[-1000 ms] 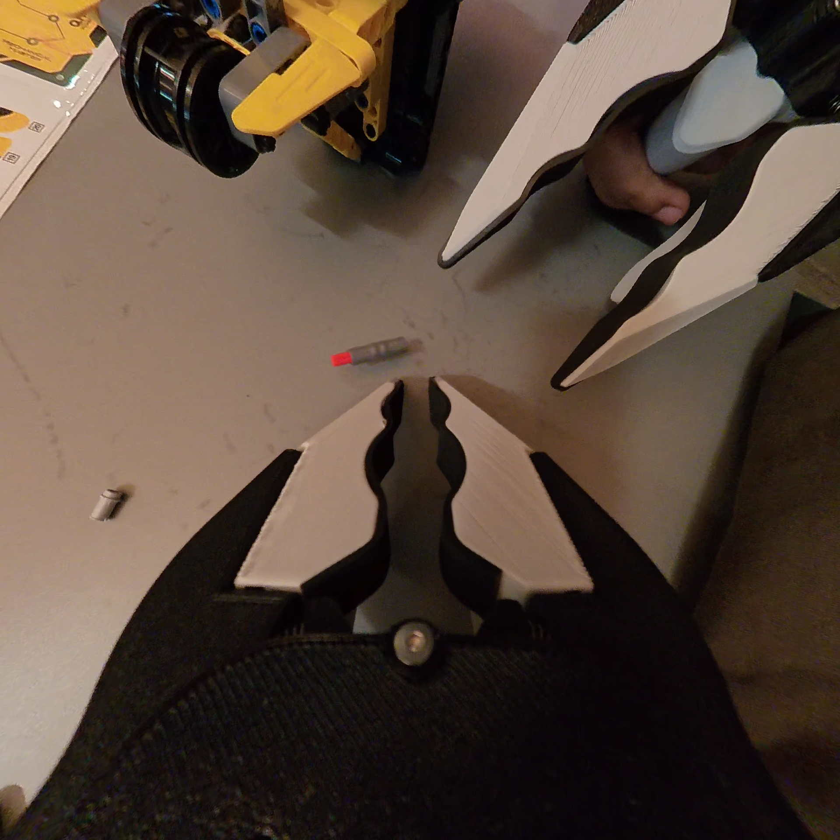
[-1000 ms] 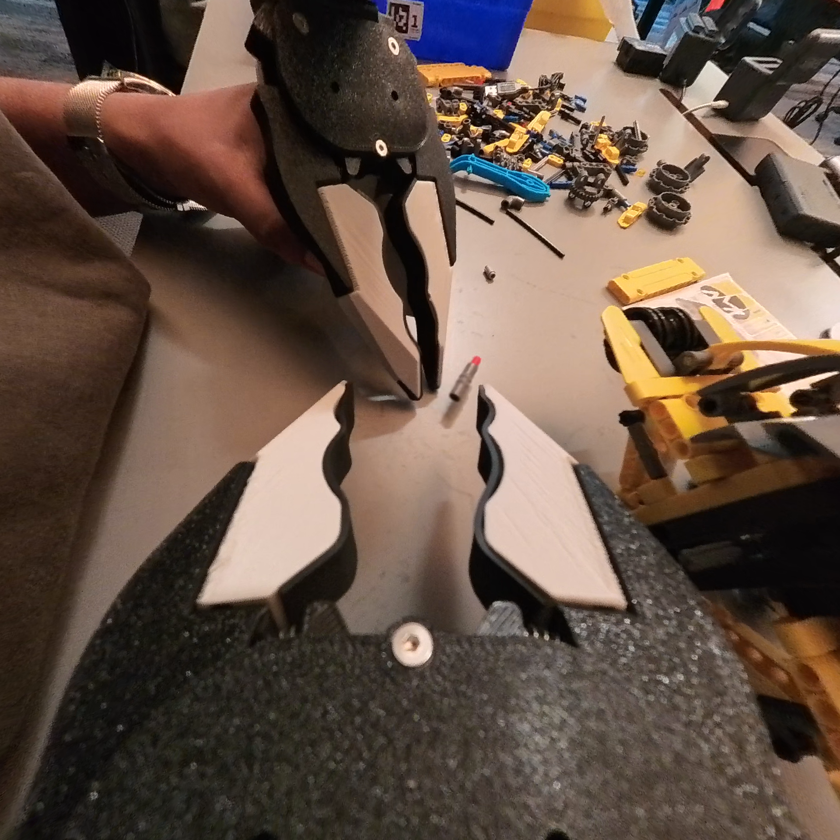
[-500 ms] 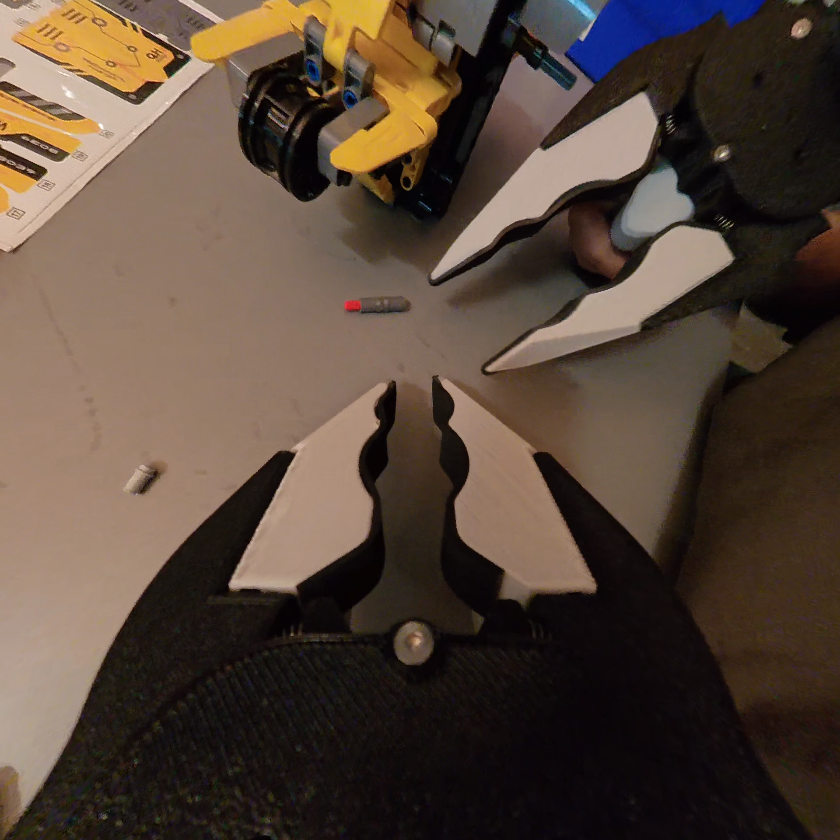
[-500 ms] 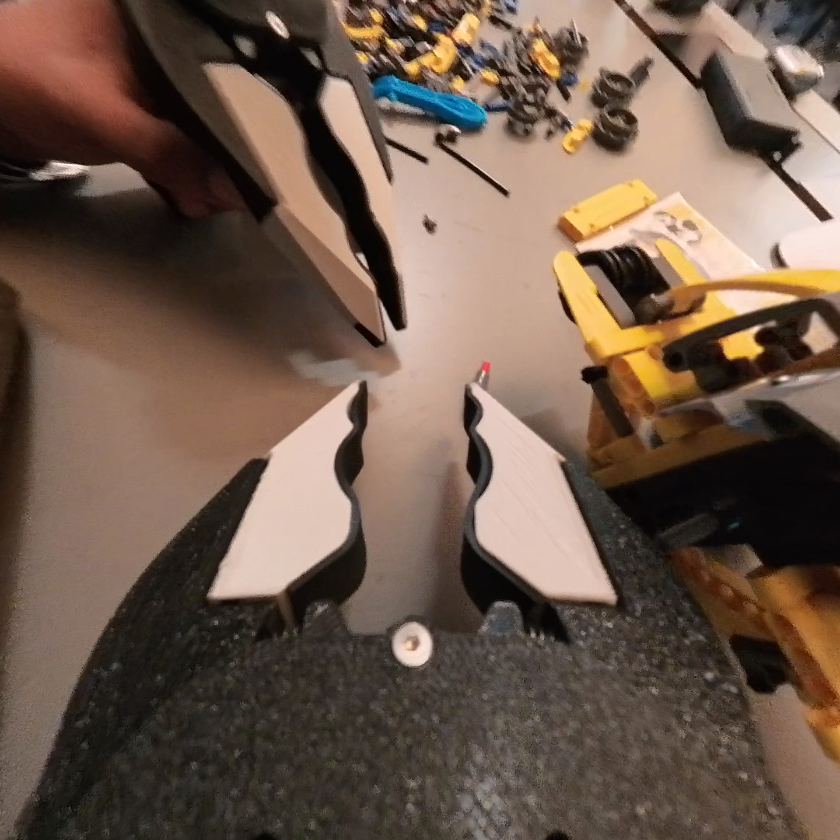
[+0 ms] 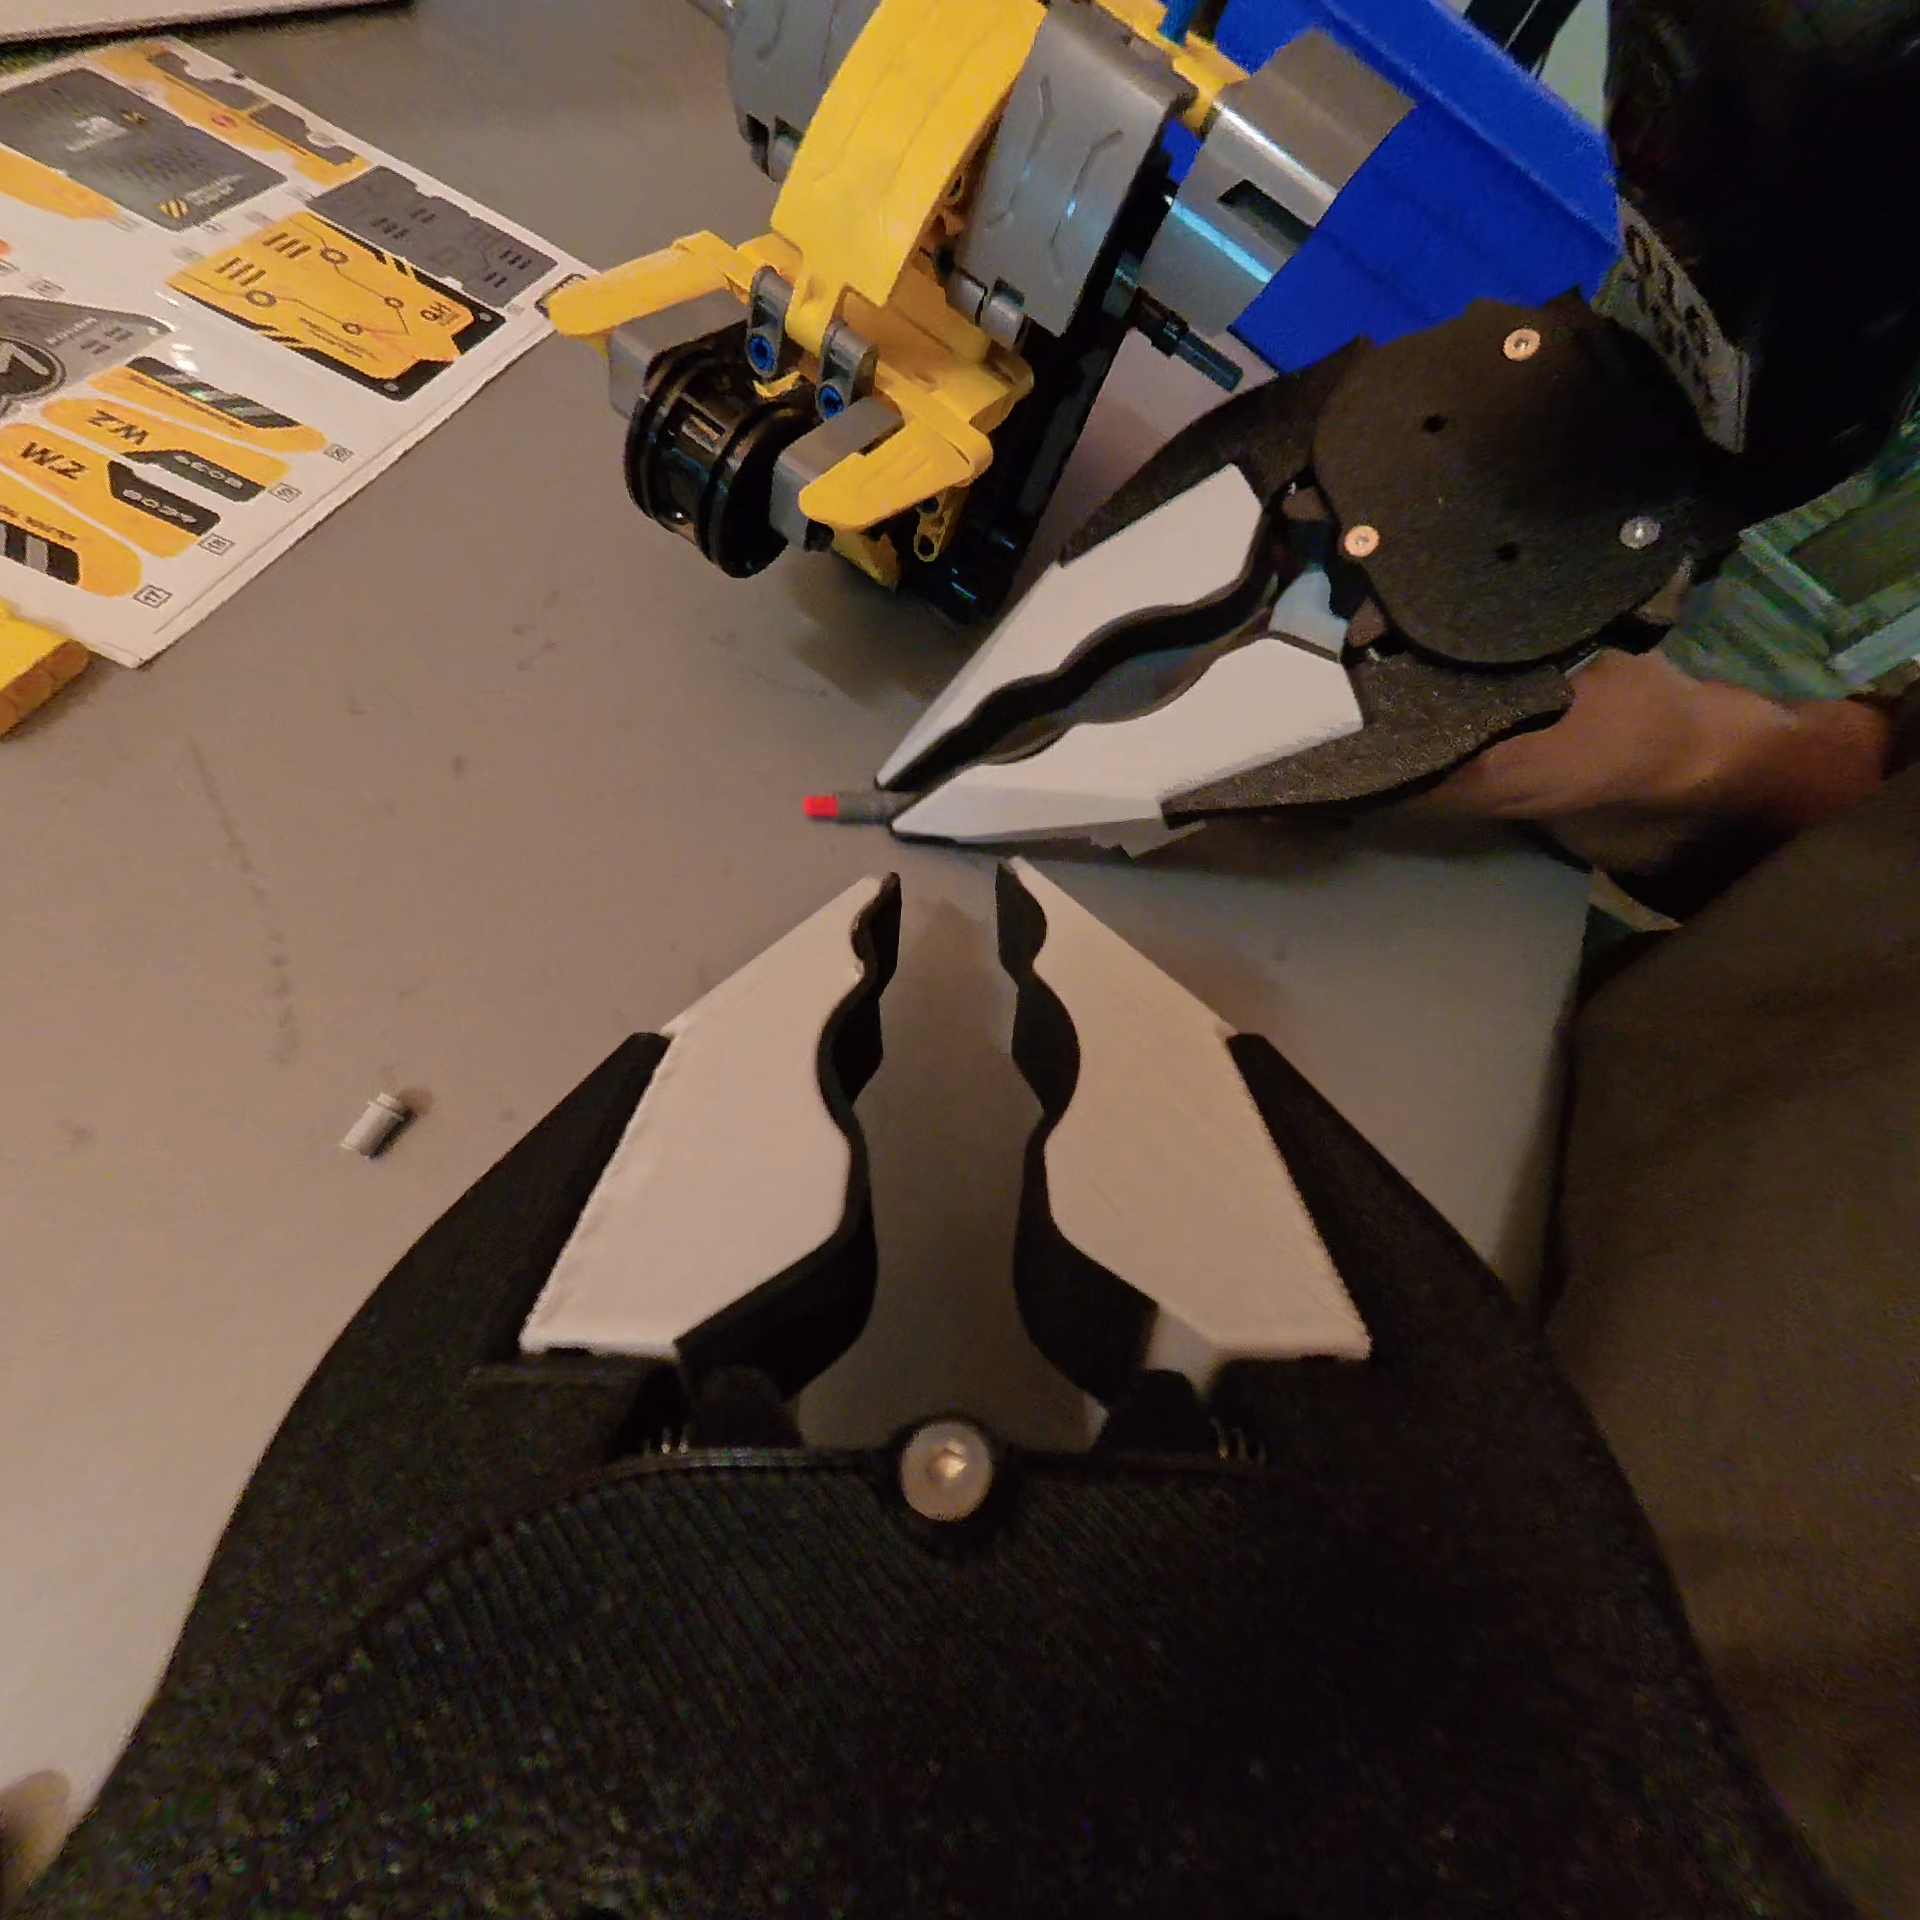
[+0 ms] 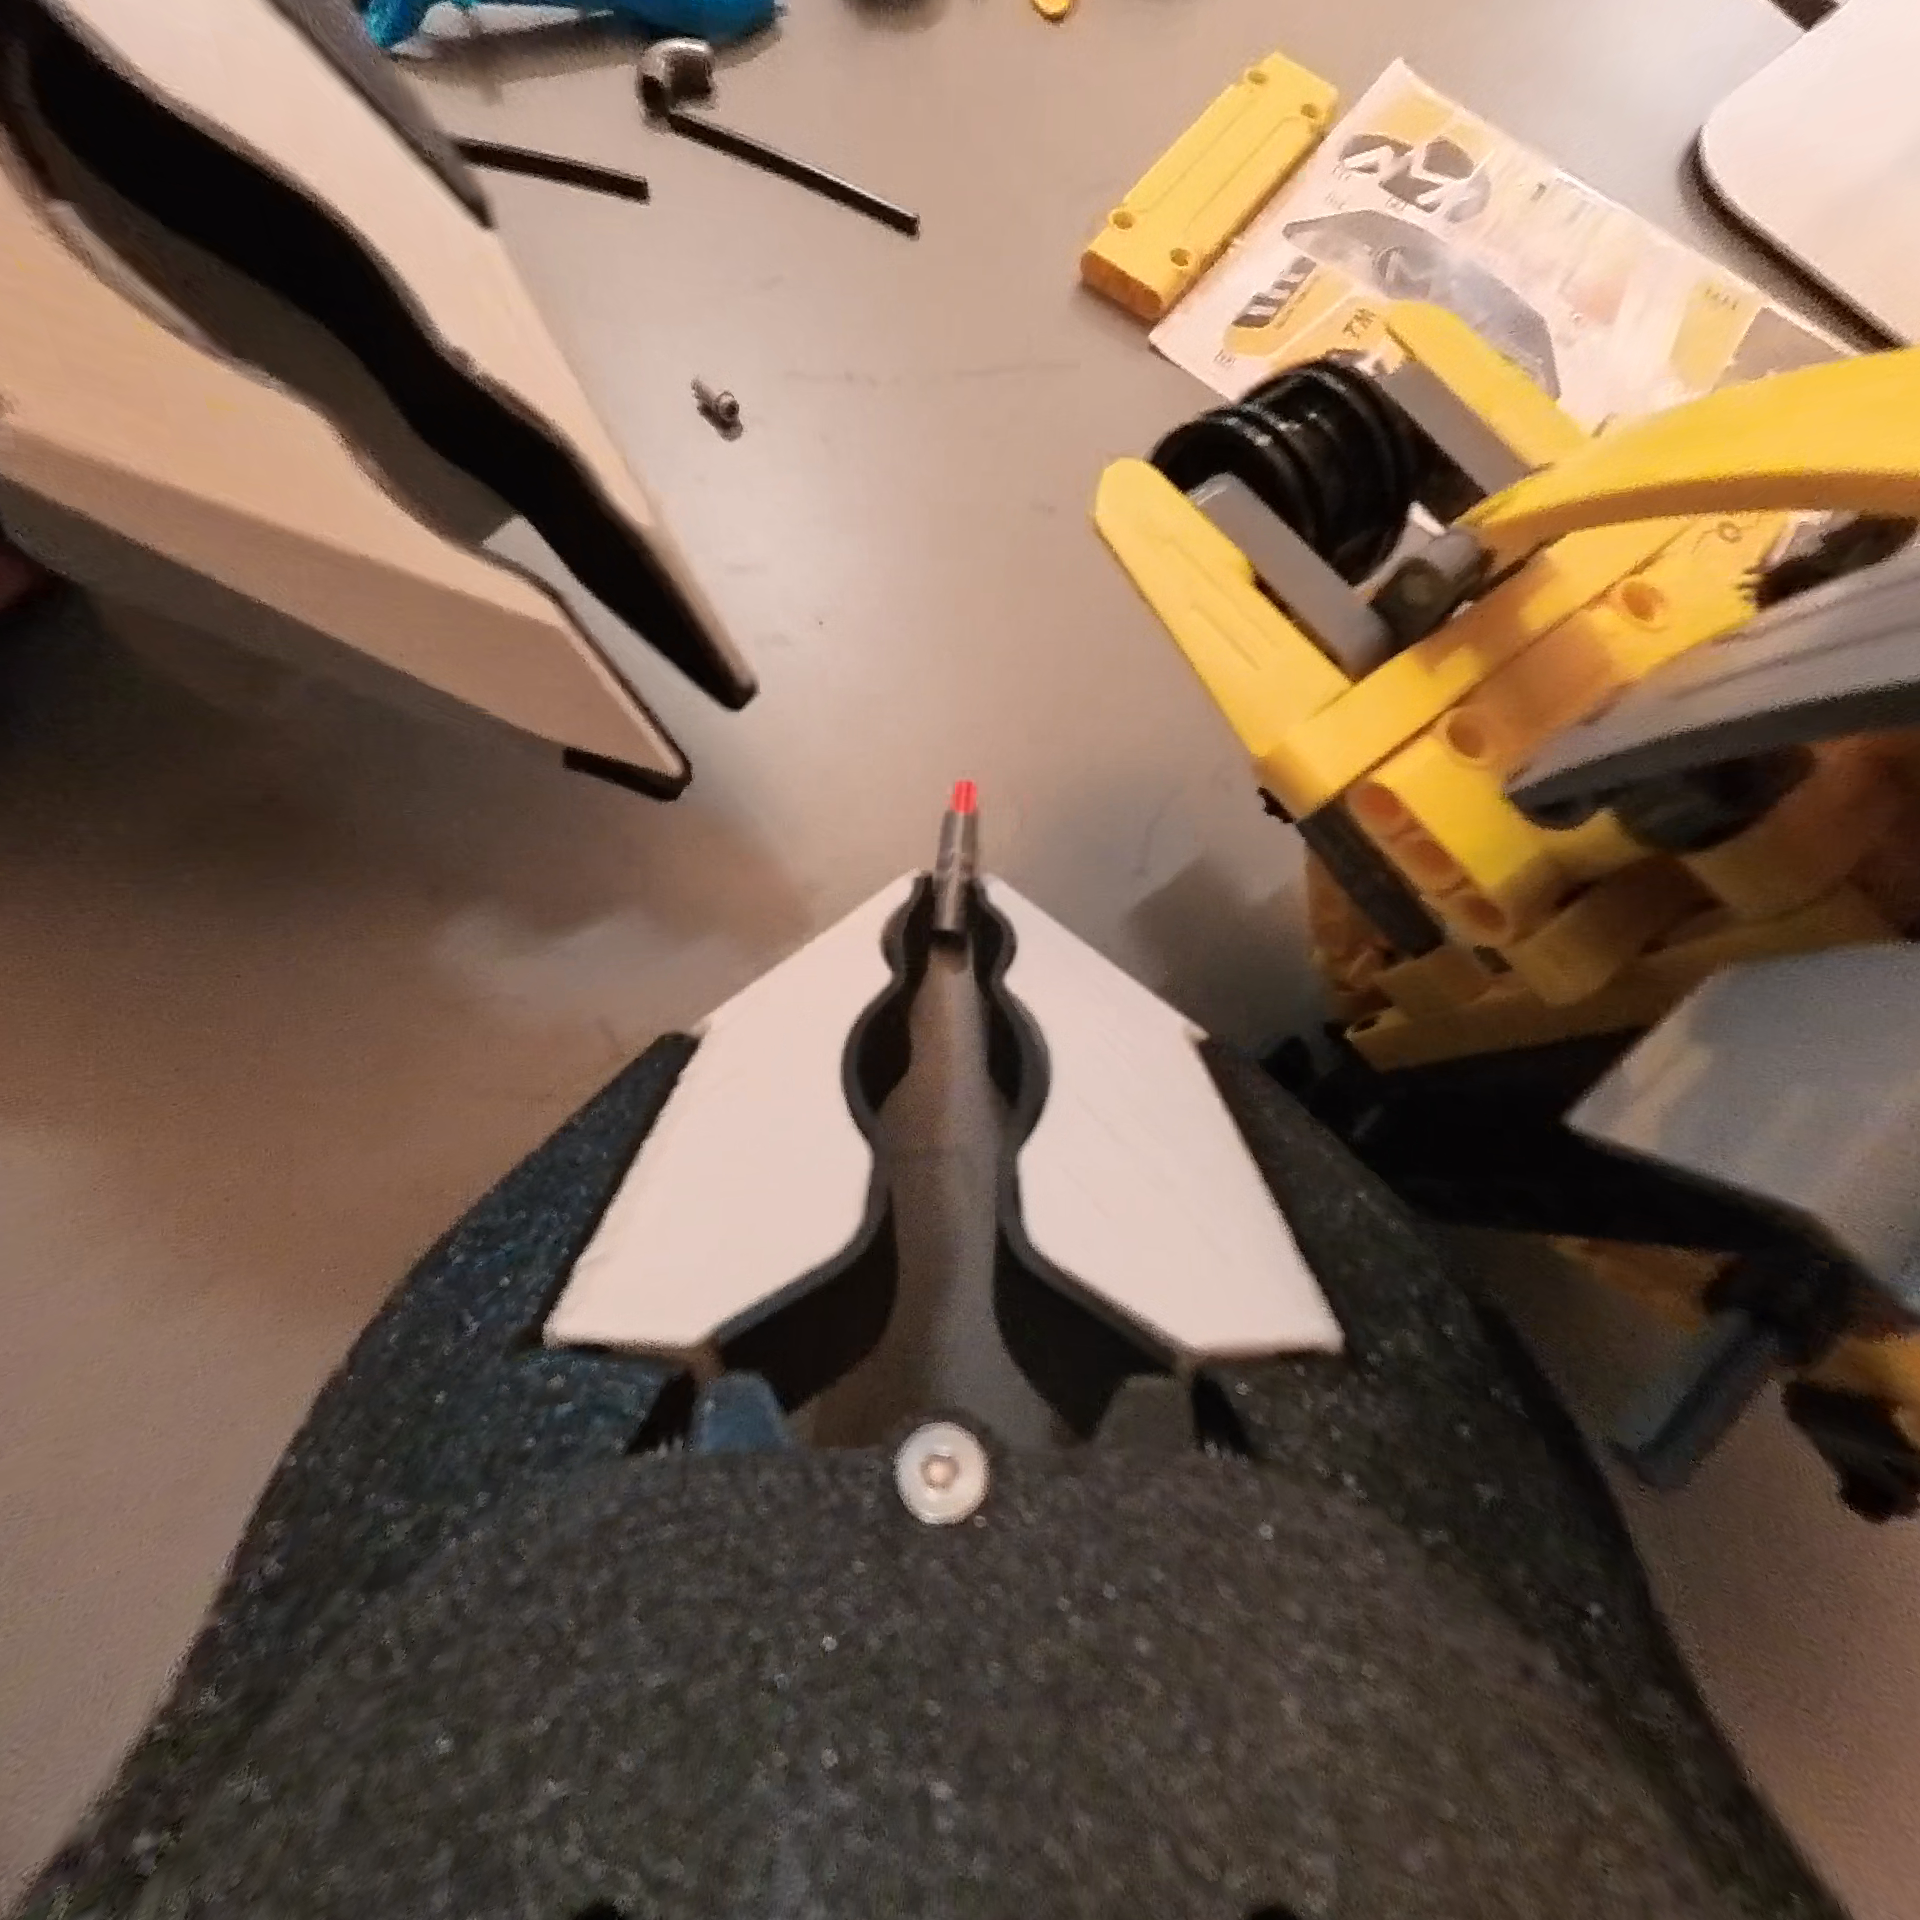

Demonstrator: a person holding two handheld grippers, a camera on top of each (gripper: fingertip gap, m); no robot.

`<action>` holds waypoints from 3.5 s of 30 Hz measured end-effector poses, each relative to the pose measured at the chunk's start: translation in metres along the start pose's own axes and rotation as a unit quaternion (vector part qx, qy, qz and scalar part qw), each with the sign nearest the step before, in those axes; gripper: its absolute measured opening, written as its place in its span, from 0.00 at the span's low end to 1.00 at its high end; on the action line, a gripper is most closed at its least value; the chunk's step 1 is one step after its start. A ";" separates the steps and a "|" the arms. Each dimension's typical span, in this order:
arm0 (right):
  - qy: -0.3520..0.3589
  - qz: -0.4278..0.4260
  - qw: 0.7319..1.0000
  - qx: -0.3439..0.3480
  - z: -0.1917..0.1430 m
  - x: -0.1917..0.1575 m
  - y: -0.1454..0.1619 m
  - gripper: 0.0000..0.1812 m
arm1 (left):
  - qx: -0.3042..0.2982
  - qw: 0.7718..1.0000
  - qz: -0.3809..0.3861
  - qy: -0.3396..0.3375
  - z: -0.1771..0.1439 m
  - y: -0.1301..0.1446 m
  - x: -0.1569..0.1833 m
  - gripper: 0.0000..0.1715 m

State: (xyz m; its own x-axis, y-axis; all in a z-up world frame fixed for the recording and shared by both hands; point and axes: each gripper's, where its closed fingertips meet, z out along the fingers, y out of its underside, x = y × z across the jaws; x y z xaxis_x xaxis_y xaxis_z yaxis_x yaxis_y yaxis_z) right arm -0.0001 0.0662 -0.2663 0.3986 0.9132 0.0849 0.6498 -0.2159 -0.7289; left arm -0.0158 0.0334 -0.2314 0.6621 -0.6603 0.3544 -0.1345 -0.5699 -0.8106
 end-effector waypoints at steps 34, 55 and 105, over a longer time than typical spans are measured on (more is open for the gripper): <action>-0.012 -0.132 0.969 0.209 -0.038 -0.040 -0.054 0.05 | 0.119 0.981 -0.092 0.122 -0.019 -0.029 0.020 0.04; -0.028 -0.124 0.974 0.188 -0.032 -0.040 -0.050 0.18 | 0.008 0.998 -0.014 -0.064 -0.045 0.025 -0.011 0.03; -0.276 0.061 0.950 0.132 -0.035 -0.074 -0.043 0.04 | 0.005 0.975 0.197 -0.105 -0.024 0.020 0.022 0.03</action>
State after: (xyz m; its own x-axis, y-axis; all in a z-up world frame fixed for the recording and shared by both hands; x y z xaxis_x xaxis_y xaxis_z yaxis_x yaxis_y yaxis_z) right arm -0.0348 -0.0043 -0.2170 0.0131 0.9450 -0.3269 0.4066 -0.3037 -0.8616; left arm -0.0217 -0.0038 -0.2284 0.6964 -0.7123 -0.0873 -0.4023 -0.2868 -0.8694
